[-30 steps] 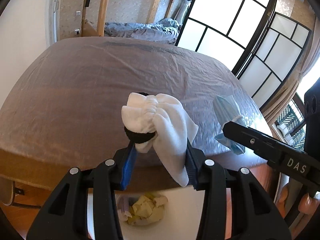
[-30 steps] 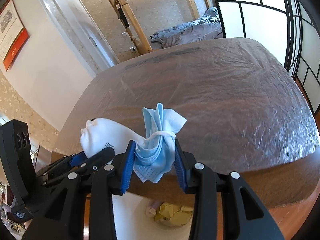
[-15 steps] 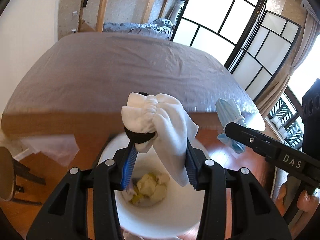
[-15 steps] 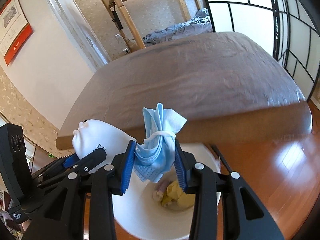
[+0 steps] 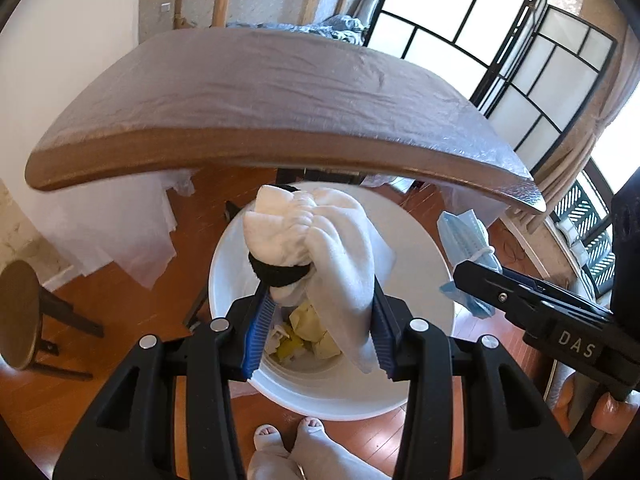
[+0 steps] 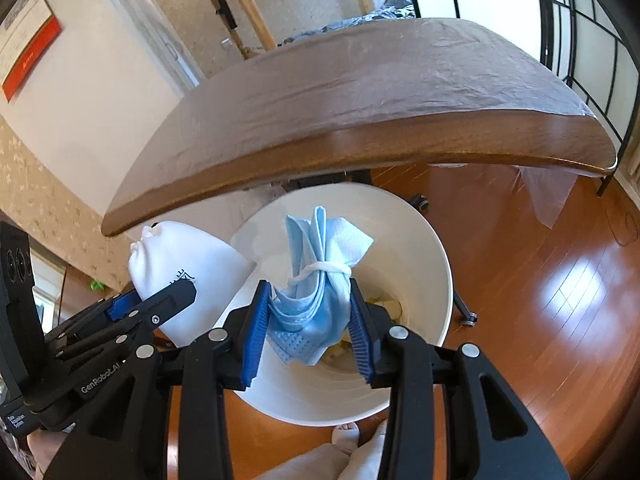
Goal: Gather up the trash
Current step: 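Lower the cloth bag and blue mask into the bin with both grippers, then open both grippers to drop the cloth bag and blue mask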
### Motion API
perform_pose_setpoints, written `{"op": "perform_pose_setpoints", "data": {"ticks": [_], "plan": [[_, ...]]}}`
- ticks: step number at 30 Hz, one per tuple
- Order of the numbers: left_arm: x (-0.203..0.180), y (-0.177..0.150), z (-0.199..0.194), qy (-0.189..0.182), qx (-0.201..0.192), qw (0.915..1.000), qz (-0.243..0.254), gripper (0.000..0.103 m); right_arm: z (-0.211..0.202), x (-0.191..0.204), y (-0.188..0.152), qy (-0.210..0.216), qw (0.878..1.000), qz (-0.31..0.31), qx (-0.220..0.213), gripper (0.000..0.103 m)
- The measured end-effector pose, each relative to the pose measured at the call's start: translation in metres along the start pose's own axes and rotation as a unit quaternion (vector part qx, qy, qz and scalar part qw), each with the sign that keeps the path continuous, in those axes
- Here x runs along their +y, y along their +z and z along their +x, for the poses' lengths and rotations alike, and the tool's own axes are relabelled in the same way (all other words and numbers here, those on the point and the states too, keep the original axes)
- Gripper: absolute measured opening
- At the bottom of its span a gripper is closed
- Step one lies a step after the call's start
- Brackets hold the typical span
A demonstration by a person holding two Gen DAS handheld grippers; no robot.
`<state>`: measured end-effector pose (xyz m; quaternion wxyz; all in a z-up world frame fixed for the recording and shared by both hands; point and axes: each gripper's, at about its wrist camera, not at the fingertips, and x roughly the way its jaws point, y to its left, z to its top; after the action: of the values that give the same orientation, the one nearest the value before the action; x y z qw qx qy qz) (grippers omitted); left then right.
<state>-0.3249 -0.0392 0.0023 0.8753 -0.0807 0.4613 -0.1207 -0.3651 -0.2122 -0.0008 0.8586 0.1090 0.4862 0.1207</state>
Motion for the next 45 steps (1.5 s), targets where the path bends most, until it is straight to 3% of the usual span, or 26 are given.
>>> {"op": "perform_pose_setpoints", "data": {"ticks": [12,42,45], "plan": [[-0.003,-0.014,0.021,0.024,0.019,0.9995,-0.004,0.045,0.017,-0.012,0.002,-0.004,1.000,-0.012,0.016,0.037],[0.016,-0.028,0.063,0.045,0.076,0.9960,0.015,0.045,0.054,0.005,-0.005,-0.016,0.998,-0.003,0.057,0.037],[0.016,-0.027,0.064,0.045,0.079,0.9957,0.016,0.049,0.055,0.004,-0.005,-0.017,0.998,0.000,0.062,0.041]]}}
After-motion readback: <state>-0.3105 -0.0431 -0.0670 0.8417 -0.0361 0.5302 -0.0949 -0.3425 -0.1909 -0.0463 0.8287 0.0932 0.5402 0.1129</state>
